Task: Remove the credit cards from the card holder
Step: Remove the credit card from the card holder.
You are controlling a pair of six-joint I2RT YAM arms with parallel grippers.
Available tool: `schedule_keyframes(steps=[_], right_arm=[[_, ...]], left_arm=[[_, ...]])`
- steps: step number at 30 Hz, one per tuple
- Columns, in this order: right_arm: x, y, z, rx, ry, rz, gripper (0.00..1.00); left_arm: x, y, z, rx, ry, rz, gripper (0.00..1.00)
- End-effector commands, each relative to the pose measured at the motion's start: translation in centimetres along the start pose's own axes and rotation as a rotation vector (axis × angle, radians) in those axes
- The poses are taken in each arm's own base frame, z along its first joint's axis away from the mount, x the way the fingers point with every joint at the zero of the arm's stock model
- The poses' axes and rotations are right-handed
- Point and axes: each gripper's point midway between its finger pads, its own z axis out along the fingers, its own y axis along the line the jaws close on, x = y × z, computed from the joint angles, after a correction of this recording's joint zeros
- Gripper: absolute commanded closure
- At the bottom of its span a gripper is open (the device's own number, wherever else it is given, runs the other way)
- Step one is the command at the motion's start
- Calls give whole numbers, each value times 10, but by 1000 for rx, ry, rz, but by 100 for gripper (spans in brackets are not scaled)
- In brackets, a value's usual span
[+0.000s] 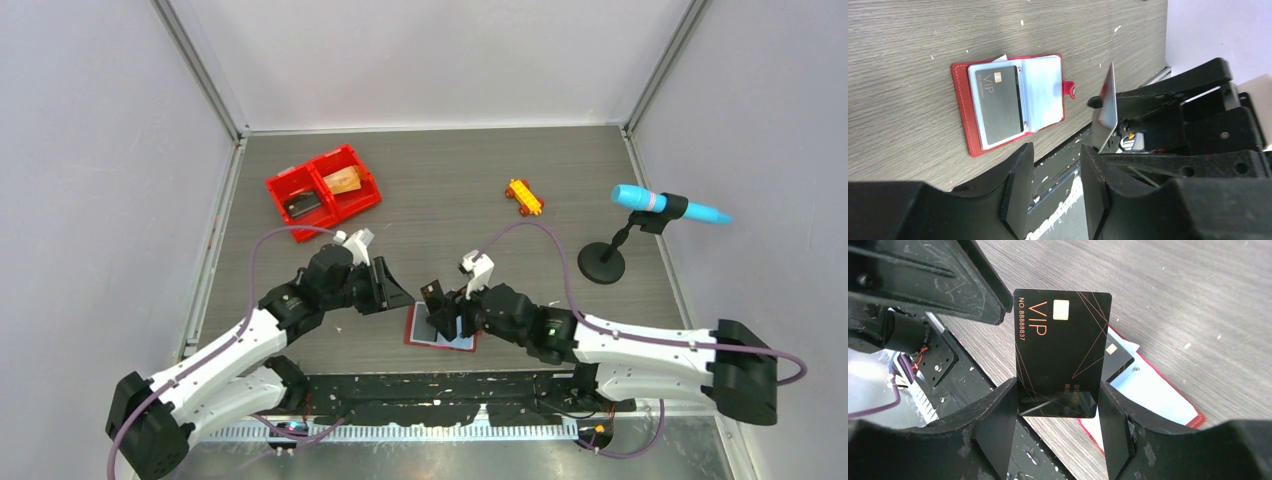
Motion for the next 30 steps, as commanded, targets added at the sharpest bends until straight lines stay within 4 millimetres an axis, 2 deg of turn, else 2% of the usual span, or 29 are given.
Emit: schedule_keyframes(steps=[1, 4, 8, 13, 17, 24, 30], right_arm=[[-21, 10, -23, -105, -92, -197, 59], [-27, 12, -36, -136, -117, -272, 59], [-28, 9, -45, -142, -102, -385, 59], [-18, 19, -50, -226, -57, -480, 59], [-13, 26, -49, -244, -27, -549, 59], [-11, 42, -42, -270, -20, -609, 59], [-14, 53, -41, -286, -28, -629, 59]], left_arm=[[7, -11, -20, 3, 71, 64, 58], [14, -25, -28, 60, 119, 72, 56], [12, -43, -39, 107, 143, 107, 54], [3, -62, -51, 138, 130, 148, 52], [0, -76, -53, 187, 136, 156, 51], [9, -81, -41, 200, 263, 137, 52], [19, -70, -37, 160, 343, 152, 57]])
